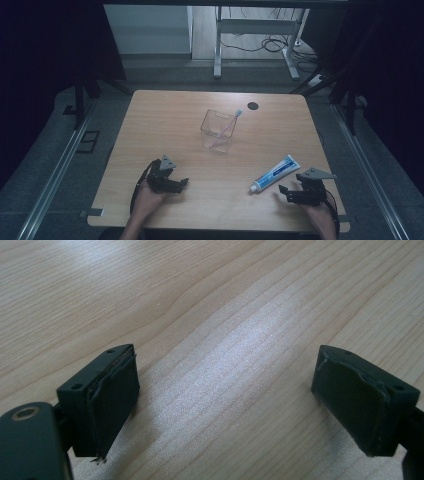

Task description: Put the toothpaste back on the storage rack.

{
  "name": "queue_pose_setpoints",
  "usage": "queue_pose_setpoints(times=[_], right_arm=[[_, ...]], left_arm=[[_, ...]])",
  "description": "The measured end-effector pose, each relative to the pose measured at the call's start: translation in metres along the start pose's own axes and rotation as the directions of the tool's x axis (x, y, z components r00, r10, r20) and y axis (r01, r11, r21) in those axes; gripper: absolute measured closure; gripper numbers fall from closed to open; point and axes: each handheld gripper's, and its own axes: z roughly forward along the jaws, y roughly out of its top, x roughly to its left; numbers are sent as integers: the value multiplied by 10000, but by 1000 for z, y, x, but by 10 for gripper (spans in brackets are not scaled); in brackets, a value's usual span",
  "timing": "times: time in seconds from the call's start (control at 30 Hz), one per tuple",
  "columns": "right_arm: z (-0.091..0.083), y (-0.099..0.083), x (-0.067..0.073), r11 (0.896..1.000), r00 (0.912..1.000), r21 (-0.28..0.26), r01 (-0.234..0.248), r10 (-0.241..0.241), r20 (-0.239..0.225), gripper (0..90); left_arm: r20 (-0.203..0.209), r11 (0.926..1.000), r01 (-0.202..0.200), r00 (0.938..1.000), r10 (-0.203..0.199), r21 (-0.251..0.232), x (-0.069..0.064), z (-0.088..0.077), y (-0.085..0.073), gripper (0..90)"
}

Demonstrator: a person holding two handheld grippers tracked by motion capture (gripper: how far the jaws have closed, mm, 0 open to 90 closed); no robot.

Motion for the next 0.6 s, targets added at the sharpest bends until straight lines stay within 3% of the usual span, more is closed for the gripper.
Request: queue_pose_setpoints(times=[0.1,0.17,0.23,0.37,0.6], right_arm=[[-3,2,0,9997,9996,97,-239,240,-119,160],[-5,4,0,9977,9968,108,-673,677,-434,149],[-6,7,1,9970,9946,214,-746,760,-706,134],[-7,14,4,9975,9936,356,-618,649,-924,142],[-4,38,19,9986,9921,534,12,55,-1251,342]], left_arm=[[-17,10000,10,10000,-10,4,0,0,0,119],[-64,10000,62,10000,-62,-3,-1,0,0,120],[-94,9999,103,9999,-103,-6,-1,0,0,120],[-97,9999,112,9999,-112,-7,-1,0,0,120],[-99,9999,107,9999,-107,1,-1,0,0,120]])
